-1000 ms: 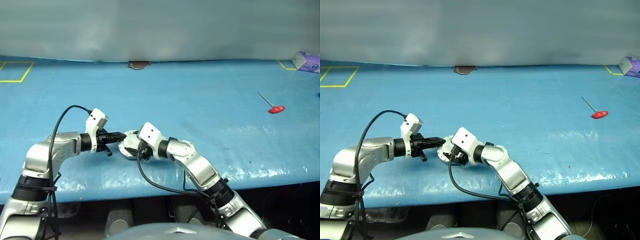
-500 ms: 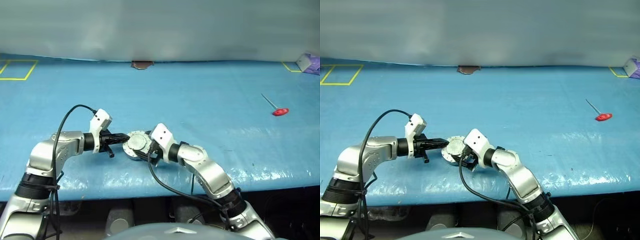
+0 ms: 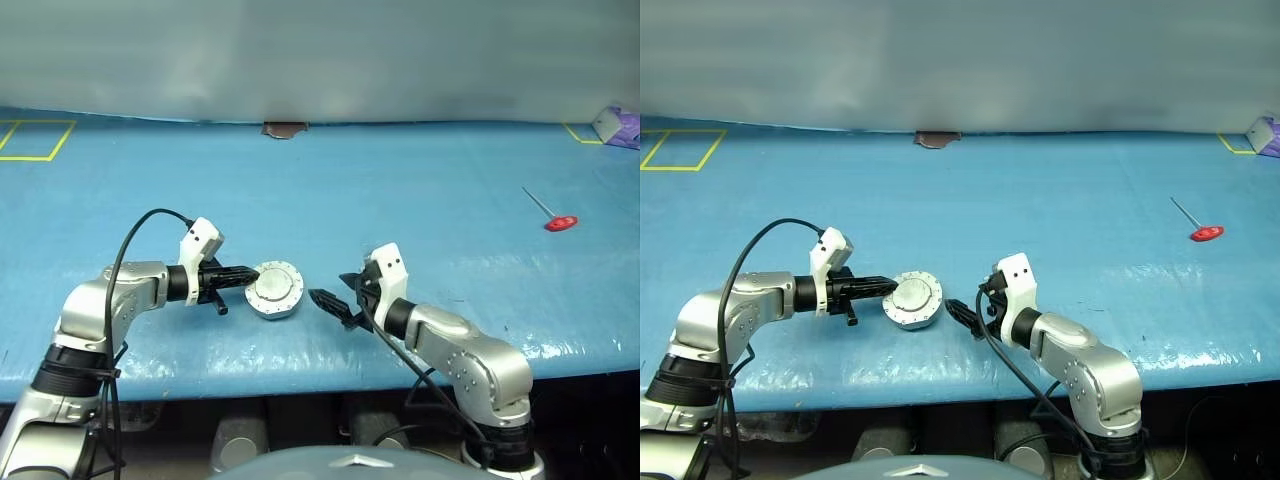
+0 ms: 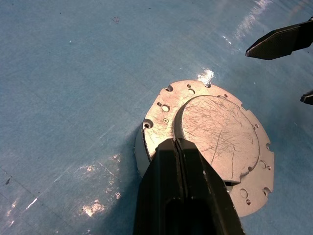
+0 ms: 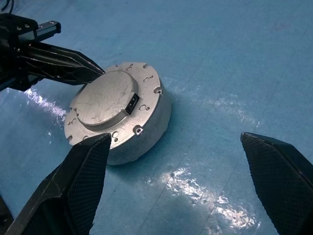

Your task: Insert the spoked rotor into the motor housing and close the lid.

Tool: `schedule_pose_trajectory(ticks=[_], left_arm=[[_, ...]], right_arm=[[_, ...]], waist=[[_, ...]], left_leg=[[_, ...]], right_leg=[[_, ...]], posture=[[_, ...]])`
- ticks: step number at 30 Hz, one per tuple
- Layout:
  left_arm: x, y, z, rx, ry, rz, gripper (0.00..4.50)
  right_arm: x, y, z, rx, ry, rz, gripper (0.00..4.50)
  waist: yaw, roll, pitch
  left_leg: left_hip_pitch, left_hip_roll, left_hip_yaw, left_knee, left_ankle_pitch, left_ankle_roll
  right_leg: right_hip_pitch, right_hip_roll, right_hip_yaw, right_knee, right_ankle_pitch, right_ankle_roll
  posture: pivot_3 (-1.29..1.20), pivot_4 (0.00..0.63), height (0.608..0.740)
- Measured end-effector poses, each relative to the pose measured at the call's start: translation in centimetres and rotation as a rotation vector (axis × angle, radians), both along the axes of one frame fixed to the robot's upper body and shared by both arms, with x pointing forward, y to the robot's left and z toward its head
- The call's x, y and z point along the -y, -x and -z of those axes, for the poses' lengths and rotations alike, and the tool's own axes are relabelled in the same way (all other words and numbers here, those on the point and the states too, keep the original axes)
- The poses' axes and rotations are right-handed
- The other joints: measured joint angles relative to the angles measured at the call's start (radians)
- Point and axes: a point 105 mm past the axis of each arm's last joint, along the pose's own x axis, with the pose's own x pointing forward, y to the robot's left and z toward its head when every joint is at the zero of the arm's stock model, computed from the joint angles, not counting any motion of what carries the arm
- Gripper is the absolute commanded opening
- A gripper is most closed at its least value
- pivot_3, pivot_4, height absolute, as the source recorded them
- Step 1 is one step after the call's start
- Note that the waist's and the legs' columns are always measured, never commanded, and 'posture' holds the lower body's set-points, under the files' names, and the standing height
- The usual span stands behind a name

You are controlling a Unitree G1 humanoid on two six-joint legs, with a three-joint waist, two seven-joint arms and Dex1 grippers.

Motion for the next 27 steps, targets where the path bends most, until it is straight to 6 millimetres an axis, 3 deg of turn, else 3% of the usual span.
schedule_pose_trajectory(ticks=[3,6,14,16,18,27], left_arm=[[0.1,0.1,0.0,0.000,0.002,0.007,0.00],[-0.1,0.2,0.0,-0.002,0.002,0.010,0.00],[-0.4,0.3,0.1,-0.005,0.005,-0.001,0.00],[-0.4,0.3,0.1,-0.006,0.004,-0.003,0.00],[-0.3,0.3,0.1,-0.004,0.004,0.001,0.00],[-0.3,0.4,0.1,-0.004,0.007,0.003,0.00]], right_arm=[[-0.5,-0.3,0.2,-0.107,-0.060,0.018,4.47],[0.2,0.1,2.3,-0.251,-0.043,0.051,4.47],[0.2,-0.9,1.7,-0.341,-0.127,0.047,4.47],[-0.7,-1.9,0.1,-0.321,-0.186,0.035,4.47],[-1.5,-1.5,-0.5,-0.321,-0.216,-0.026,4.47],[-2.2,-2.1,1.2,-0.421,-0.294,-0.017,4.47]], waist=[[0.002,0.000,0.000],[-0.001,0.001,0.000],[-0.012,0.002,0.000],[-0.016,0.004,0.001],[-0.013,0.004,-0.002],[-0.015,0.005,-0.002]], left_leg=[[-0.001,0.000,0.000,-0.001,0.000,0.000],[-0.002,0.000,0.000,-0.002,0.000,0.000],[-0.001,0.000,-0.001,-0.002,-0.001,0.001],[-0.001,0.000,-0.001,-0.002,0.000,0.001],[-0.001,0.000,-0.003,-0.004,-0.001,0.001],[-0.002,-0.001,-0.003,-0.009,-0.001,0.001]], right_leg=[[0.000,0.000,0.000,-0.001,0.000,0.000],[0.000,0.000,0.000,-0.003,0.000,0.000],[0.001,0.001,0.000,-0.003,0.000,0.001],[0.001,0.001,0.000,-0.003,0.001,0.002],[0.002,0.001,-0.001,-0.003,-0.001,0.001],[0.002,0.001,-0.001,-0.010,0.000,0.002]], posture=[[0.00,0.150,0.740],[0.00,0.150,0.740],[0.00,0.150,0.740],[0.00,0.150,0.740],[0.00,0.150,0.740],[0.00,0.150,0.740]])
